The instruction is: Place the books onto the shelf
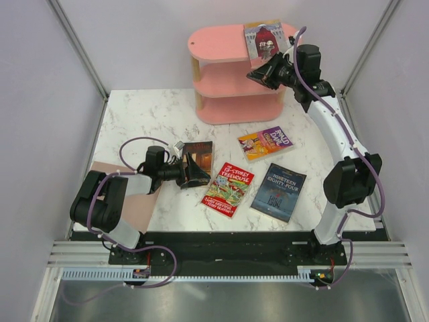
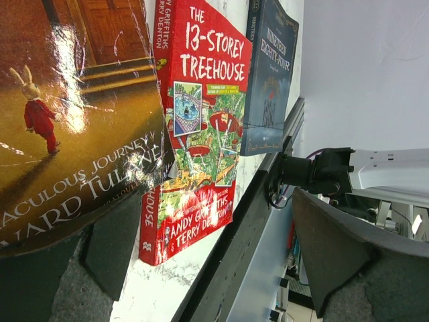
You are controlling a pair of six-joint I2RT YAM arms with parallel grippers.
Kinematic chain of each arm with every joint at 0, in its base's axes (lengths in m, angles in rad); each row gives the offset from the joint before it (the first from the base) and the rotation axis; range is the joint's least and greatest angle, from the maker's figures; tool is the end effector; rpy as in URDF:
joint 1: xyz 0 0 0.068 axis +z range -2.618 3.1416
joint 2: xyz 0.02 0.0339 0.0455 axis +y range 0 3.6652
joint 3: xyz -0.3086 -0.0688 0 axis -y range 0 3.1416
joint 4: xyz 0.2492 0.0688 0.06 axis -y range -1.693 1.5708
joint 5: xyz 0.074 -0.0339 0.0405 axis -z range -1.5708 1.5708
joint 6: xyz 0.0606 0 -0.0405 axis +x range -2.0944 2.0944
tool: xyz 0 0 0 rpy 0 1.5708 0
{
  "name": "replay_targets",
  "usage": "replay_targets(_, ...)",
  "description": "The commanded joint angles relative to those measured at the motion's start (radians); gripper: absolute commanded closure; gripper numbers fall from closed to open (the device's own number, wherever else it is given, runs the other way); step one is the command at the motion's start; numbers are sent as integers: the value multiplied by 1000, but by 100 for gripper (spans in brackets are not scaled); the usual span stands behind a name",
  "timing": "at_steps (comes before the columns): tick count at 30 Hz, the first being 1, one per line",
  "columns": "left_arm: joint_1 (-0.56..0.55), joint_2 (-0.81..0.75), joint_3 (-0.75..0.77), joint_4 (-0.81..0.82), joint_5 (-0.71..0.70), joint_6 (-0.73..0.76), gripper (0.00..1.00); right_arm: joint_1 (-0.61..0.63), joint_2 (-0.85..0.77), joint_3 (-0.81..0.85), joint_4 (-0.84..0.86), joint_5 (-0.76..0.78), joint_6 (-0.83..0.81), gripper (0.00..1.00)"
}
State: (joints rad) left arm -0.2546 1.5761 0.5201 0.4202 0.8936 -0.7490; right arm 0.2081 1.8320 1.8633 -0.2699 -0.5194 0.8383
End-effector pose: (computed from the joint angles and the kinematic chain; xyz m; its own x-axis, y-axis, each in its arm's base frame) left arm 0.2655 -0.1179 0.1682 -0.9415 -0.1958 -0.2741 0.1687 0.4303 -0.8868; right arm 0.4536 0.1265 0.4495 -0.6388 0.5248 -0.5626 -0.2636 0.5377 0.8009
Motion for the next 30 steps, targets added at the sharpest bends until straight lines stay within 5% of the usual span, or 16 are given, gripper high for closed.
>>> replay_targets(1,0,-4,-5,12,25,42,0,2,-14,69,-54,73,-61,100)
replay_targets(30,0,-11,11,-18,30,53,0,-10,116,269,-112,110,-57,100)
